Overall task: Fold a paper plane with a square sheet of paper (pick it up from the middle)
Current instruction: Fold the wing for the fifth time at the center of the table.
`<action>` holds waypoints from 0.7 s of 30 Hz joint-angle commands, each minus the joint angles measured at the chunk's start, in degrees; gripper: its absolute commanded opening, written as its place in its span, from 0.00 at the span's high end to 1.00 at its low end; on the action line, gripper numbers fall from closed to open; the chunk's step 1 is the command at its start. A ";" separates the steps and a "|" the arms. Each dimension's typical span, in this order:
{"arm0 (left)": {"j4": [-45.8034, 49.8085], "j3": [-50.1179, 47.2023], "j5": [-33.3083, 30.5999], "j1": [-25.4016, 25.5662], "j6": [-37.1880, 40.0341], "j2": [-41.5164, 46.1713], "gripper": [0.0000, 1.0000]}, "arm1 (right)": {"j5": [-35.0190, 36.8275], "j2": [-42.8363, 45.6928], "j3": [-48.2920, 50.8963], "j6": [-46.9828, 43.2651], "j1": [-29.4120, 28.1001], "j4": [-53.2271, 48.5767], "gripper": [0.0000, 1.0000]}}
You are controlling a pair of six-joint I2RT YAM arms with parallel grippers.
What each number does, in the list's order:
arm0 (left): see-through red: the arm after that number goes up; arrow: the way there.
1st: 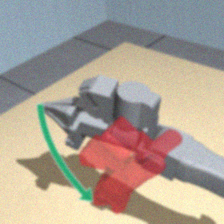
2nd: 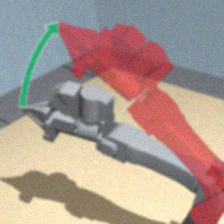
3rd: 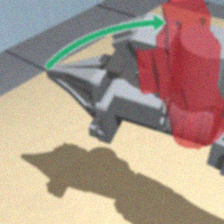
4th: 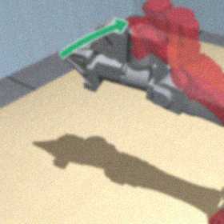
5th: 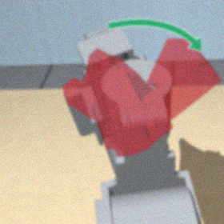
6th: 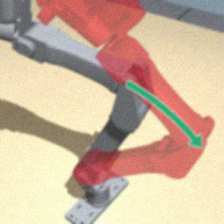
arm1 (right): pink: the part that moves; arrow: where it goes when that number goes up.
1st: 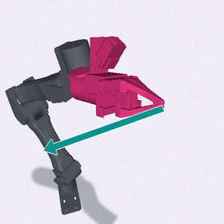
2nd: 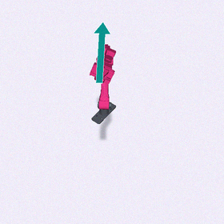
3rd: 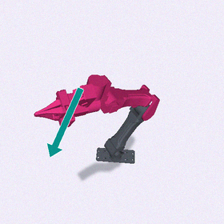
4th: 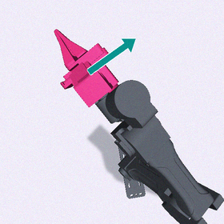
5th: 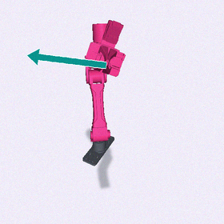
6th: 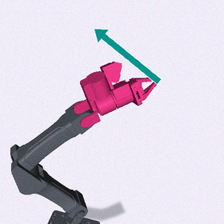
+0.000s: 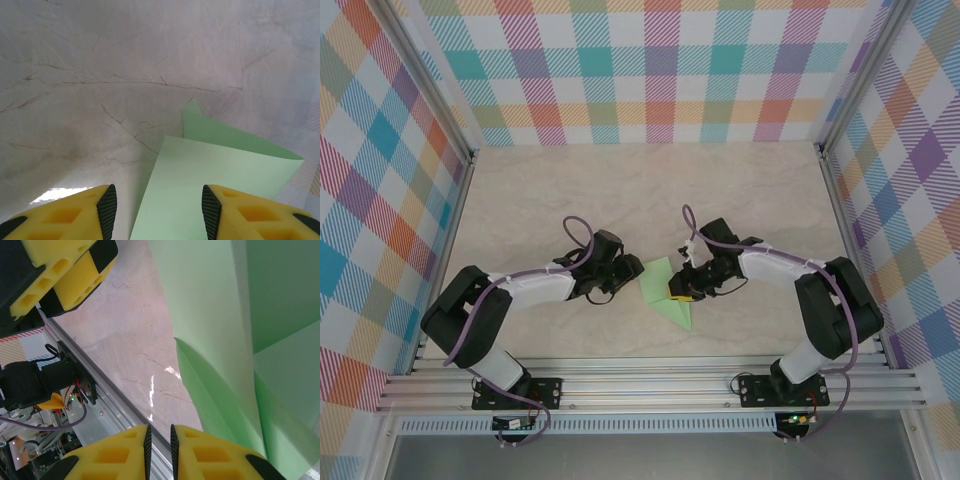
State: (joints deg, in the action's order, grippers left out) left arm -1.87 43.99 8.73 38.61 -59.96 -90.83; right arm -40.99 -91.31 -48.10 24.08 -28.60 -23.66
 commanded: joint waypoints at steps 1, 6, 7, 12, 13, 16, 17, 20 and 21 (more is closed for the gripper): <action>-0.10 1.79 1.11 0.56 1.15 -1.44 0.50 | 0.06 -2.87 -0.90 -2.36 -0.32 -0.11 0.80; 1.60 2.84 0.21 0.59 1.80 -1.79 0.50 | 3.43 -4.87 -0.55 -3.18 0.03 0.50 0.80; 1.74 2.86 0.22 0.61 1.87 -1.81 0.50 | 3.98 -5.05 -0.30 -3.41 0.33 0.64 0.80; 1.73 2.83 0.64 0.59 1.96 -2.15 0.50 | 3.29 -6.17 1.95 -3.42 2.55 3.38 0.80; 1.74 2.85 0.61 0.58 1.96 -2.16 0.50 | 2.85 -6.45 2.38 -3.40 2.96 3.81 0.80; 1.30 2.86 0.99 0.68 1.81 -2.38 0.49 | 2.41 -6.67 4.22 -3.68 4.21 5.33 0.80; 1.14 2.91 1.11 0.75 1.78 -2.47 0.48 | 1.99 -6.92 4.94 -3.53 4.87 6.19 0.80; 0.15 2.98 1.80 1.11 1.79 -3.05 0.46 | -0.12 -7.94 6.38 -3.20 6.13 8.32 0.79; -0.03 3.18 2.11 1.20 1.79 -3.42 0.45 | -0.05 -8.09 6.80 -3.14 6.39 8.76 0.79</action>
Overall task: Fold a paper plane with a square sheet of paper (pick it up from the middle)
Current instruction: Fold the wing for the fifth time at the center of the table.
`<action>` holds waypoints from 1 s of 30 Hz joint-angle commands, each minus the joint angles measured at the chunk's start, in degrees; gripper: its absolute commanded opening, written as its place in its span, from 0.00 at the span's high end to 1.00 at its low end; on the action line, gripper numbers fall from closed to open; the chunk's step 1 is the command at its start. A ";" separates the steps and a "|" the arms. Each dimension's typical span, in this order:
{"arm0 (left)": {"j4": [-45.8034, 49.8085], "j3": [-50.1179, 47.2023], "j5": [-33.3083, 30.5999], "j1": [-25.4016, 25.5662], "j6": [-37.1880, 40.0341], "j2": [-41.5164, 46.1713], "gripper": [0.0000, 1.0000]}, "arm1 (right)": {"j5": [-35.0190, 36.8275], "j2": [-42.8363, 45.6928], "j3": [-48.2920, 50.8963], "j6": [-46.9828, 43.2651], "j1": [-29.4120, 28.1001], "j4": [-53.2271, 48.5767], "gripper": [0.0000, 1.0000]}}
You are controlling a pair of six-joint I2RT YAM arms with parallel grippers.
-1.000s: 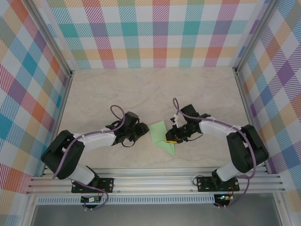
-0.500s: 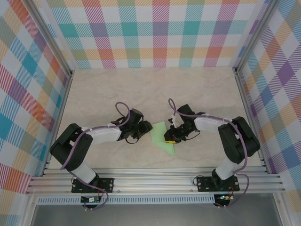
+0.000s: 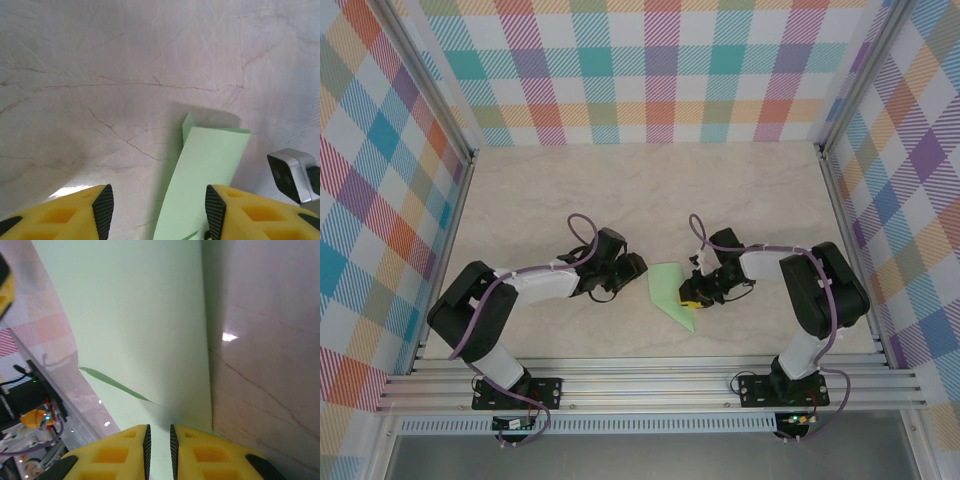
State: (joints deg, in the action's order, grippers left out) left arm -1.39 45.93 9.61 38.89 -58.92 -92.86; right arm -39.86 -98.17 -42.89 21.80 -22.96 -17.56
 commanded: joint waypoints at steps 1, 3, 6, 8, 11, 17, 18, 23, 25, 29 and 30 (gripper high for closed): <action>-0.54 1.53 1.39 1.09 0.74 -1.73 0.44 | -1.15 -1.42 1.79 -0.65 0.92 2.95 0.79; -0.75 2.18 2.02 1.51 0.78 -2.61 0.44 | -1.33 -1.66 1.67 -0.26 1.25 3.00 0.78; -0.79 3.15 2.49 2.21 0.65 -3.78 0.44 | 0.21 -1.75 1.28 -0.03 1.31 2.02 0.78; -1.57 3.33 2.89 2.72 0.19 -4.43 0.43 | 0.70 -1.64 1.46 0.33 1.33 2.31 0.78; -4.55 3.21 4.40 3.28 -0.71 -5.99 0.44 | 1.10 -1.68 1.83 0.86 1.34 2.80 0.77; -7.78 3.61 5.46 3.70 -2.10 -8.13 0.45 | 1.36 -1.55 1.85 1.01 1.34 2.62 0.77; -8.00 3.76 5.79 3.72 -2.18 -8.39 0.45 | 1.57 -1.55 1.85 1.05 1.34 2.62 0.77; -10.39 4.06 7.86 3.68 -2.75 -9.43 0.51 | 2.46 -1.27 2.14 1.68 1.34 2.96 0.76; -11.15 3.76 7.97 3.72 -2.95 -9.26 0.54 | 2.50 -1.09 2.36 1.82 1.34 3.28 0.76; -10.67 3.77 7.81 3.73 -2.88 -8.58 0.61 | 2.54 -1.08 2.40 2.01 1.42 3.38 0.75; -10.65 3.64 7.62 3.73 -2.89 -8.27 0.63 | 2.55 -1.12 2.46 2.10 1.43 3.41 0.75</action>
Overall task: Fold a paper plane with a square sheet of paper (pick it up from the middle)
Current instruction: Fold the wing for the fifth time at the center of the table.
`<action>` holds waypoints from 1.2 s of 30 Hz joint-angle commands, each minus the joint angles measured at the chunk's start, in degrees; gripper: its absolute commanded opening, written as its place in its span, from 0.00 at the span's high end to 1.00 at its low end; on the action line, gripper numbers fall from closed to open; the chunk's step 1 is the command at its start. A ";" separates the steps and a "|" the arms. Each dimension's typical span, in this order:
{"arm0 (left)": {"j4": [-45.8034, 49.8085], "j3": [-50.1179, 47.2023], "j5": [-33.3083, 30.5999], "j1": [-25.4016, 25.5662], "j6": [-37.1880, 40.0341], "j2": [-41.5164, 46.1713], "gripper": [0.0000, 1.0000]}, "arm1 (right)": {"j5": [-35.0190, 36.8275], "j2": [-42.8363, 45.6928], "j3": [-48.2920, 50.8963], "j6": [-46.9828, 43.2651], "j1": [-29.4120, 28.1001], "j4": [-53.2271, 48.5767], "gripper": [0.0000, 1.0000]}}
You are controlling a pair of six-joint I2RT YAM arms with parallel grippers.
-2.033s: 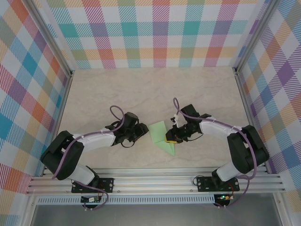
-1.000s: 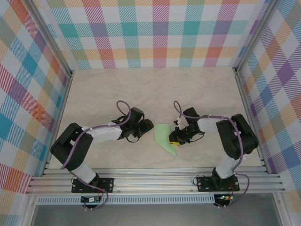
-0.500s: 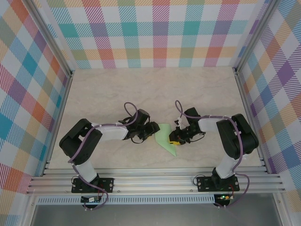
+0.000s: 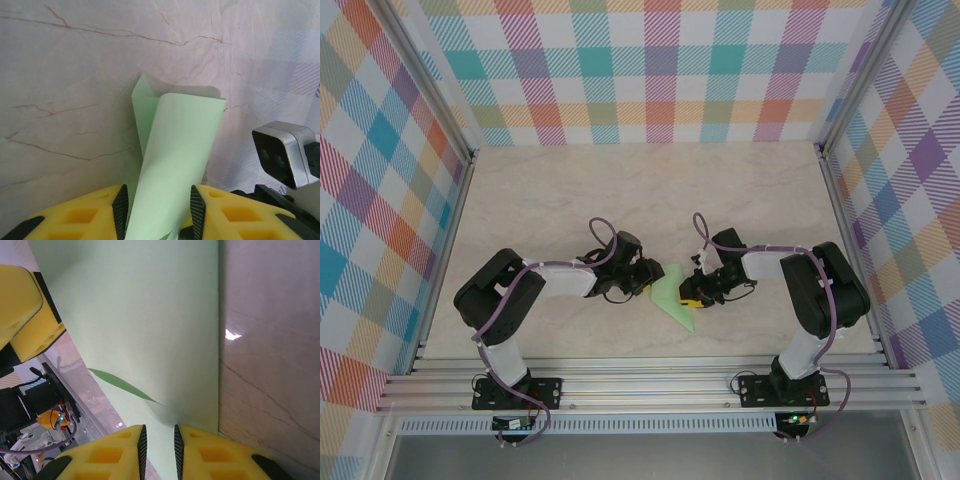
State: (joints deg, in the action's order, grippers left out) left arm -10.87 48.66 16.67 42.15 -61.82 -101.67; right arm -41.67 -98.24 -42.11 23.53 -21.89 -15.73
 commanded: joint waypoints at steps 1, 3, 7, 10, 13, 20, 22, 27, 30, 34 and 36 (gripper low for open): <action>-1.25 0.74 0.56 0.48 -0.01 0.83 0.64 | 4.40 -1.00 1.67 0.39 0.36 1.65 0.75; -1.26 0.60 0.54 0.43 0.04 1.19 0.66 | 4.29 -0.95 1.57 0.45 0.36 1.75 0.74; -0.57 0.62 -0.32 0.36 -0.02 1.71 0.74 | 4.47 -0.91 0.79 0.80 0.36 1.51 0.73; 1.82 0.35 -2.73 0.28 -0.12 2.99 0.81 | 4.73 -0.94 0.04 0.96 0.37 1.76 0.72; 3.29 0.13 -4.47 -0.06 0.28 4.05 0.83 | 3.18 -1.37 -1.81 -0.01 0.36 1.75 0.72; 1.07 0.24 -3.26 -1.50 1.00 3.81 0.87 | 1.92 -4.24 -7.64 -1.73 0.35 -0.32 0.71; 0.16 0.57 -2.05 -1.64 1.05 3.10 0.85 | 1.37 -5.15 -8.63 -1.74 0.36 -0.52 0.71; -0.99 0.83 -0.23 -2.25 0.74 1.93 0.77 | 1.74 -7.07 -11.51 -3.14 0.36 -2.56 0.71; -1.00 0.66 -0.14 -2.85 0.65 2.03 0.76 | 2.03 -6.88 -11.95 -3.23 0.36 -3.07 0.71; -0.11 0.66 -0.66 -3.28 1.06 2.64 0.86 | 2.73 -4.46 -11.77 -3.81 0.40 -4.19 0.70; 0.82 0.99 -1.00 -3.47 1.33 2.79 0.94 | 3.79 -2.53 -11.73 -4.51 0.40 -5.19 0.69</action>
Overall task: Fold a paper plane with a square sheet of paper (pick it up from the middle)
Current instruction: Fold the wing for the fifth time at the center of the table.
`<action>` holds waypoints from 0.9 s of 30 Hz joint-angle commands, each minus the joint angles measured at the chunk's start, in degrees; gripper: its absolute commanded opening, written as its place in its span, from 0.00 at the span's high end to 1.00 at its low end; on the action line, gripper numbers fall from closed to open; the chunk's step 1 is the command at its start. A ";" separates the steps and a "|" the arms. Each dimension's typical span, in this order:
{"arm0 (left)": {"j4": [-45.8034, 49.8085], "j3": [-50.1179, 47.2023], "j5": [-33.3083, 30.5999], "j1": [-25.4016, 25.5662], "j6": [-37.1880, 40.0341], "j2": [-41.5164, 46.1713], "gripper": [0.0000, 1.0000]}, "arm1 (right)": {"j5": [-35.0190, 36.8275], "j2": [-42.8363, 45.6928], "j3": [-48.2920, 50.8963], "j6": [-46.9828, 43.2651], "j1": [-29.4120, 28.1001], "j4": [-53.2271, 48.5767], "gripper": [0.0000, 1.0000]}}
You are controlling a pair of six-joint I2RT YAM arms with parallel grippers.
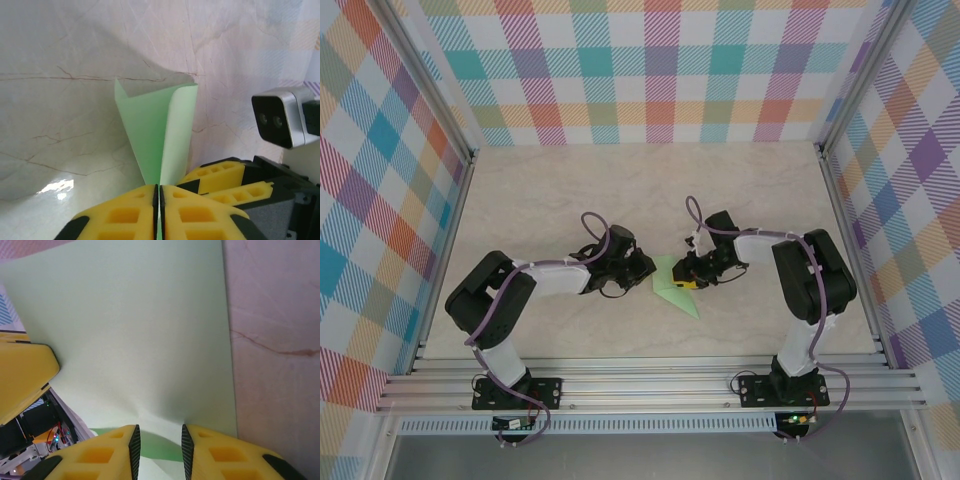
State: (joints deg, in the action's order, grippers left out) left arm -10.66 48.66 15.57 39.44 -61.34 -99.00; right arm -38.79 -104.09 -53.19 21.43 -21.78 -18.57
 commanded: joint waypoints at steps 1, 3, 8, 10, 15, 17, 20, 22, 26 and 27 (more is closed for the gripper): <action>0.86 1.08 0.01 -0.85 0.96 0.26 0.97 | 1.69 4.29 -0.60 -2.83 0.25 -3.01 0.68; 1.94 1.28 -0.56 -1.12 1.05 0.62 1.00 | 2.95 6.48 -0.15 -3.47 0.25 -3.69 0.63; 3.35 1.17 -1.33 -2.08 1.09 1.76 1.00 | 6.86 13.52 3.07 -3.94 0.19 -3.05 0.61; 3.83 1.26 -1.29 -2.48 1.14 2.29 1.00 | 10.14 17.28 5.22 -4.13 -0.25 -2.13 0.59; 4.59 1.46 -1.28 -3.23 1.31 3.16 1.00 | 19.81 26.61 11.17 -4.87 -4.92 0.71 0.57; 4.76 1.66 -1.16 -3.49 1.23 3.20 1.00 | 23.85 29.77 13.48 -5.96 -8.79 3.32 0.57; 4.77 2.29 -0.58 -3.75 1.30 2.81 1.00 | 33.84 32.18 16.59 -10.27 -17.24 8.37 0.55; 4.83 2.74 -0.28 -3.76 1.36 2.59 1.00 | 38.60 32.75 18.58 -12.50 -20.93 12.64 0.53; 5.20 3.10 -0.30 -3.85 1.25 2.50 1.00 | 46.53 31.63 20.88 -17.64 -26.24 18.96 0.49; 5.29 3.09 -0.34 -3.85 1.28 2.50 1.00 | 47.28 30.85 20.78 -19.11 -27.11 19.54 0.49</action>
State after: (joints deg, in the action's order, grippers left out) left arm -7.01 50.52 14.98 36.21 -60.64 -97.51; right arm -0.25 -72.36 -32.67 8.54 -46.89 -5.89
